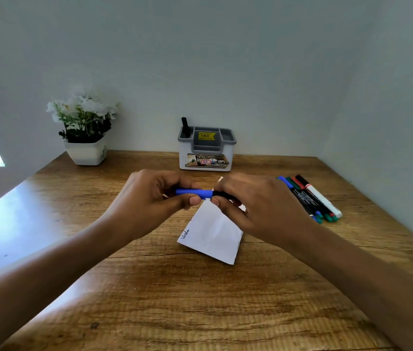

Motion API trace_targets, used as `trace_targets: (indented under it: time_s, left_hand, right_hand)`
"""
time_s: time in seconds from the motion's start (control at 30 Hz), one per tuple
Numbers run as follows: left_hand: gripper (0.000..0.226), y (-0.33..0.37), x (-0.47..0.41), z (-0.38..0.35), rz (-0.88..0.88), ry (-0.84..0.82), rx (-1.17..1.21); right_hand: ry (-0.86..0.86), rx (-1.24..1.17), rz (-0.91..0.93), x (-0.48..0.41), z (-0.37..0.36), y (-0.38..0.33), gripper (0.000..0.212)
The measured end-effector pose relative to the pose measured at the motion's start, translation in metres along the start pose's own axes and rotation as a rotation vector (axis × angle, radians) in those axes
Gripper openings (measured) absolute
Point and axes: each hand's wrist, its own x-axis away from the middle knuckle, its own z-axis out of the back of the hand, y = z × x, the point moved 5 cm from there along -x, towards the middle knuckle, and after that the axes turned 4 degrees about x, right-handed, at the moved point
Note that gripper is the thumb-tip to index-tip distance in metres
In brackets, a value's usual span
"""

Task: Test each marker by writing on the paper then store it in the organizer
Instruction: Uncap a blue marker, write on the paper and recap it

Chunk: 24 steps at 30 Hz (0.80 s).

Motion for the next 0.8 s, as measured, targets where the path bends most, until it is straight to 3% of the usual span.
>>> trace_targets:
  time_s: [0.33, 0.4, 0.5, 0.53, 0.67, 0.8]
  left_hand:
    - [0.022, 0.000, -0.002, 0.002, 0.095, -0.083, 0.152]
    - [0.035, -0.018, -0.007, 0.020, 0.180, -0.053, 0.268]
    - [0.070, -0.057, -0.016, 0.061, 0.341, 0.127, 0.546]
    - [0.075, -0.064, -0.017, 0.061, 0.353, 0.106, 0.587]
    - [0.070, -0.054, -0.017, 0.022, 0.294, -0.137, 0.553]
    - [0.054, -0.031, -0.011, 0.024, 0.033, -0.150, 0.393]
  right_hand:
    - [-0.074, -0.044, 0.034, -0.005, -0.007, 0.004, 0.030]
    - [-0.046, -0.047, -0.046, 0.000, 0.001, 0.021, 0.029]
    - [0.012, -0.111, -0.286, 0.015, 0.016, 0.067, 0.023]
    - [-0.016, -0.163, -0.319, 0.018, 0.014, 0.073, 0.019]
    - [-0.134, -0.354, -0.329, 0.011, -0.003, 0.054, 0.008]
    - [-0.106, -0.584, -0.489, 0.020, 0.004, 0.067, 0.013]
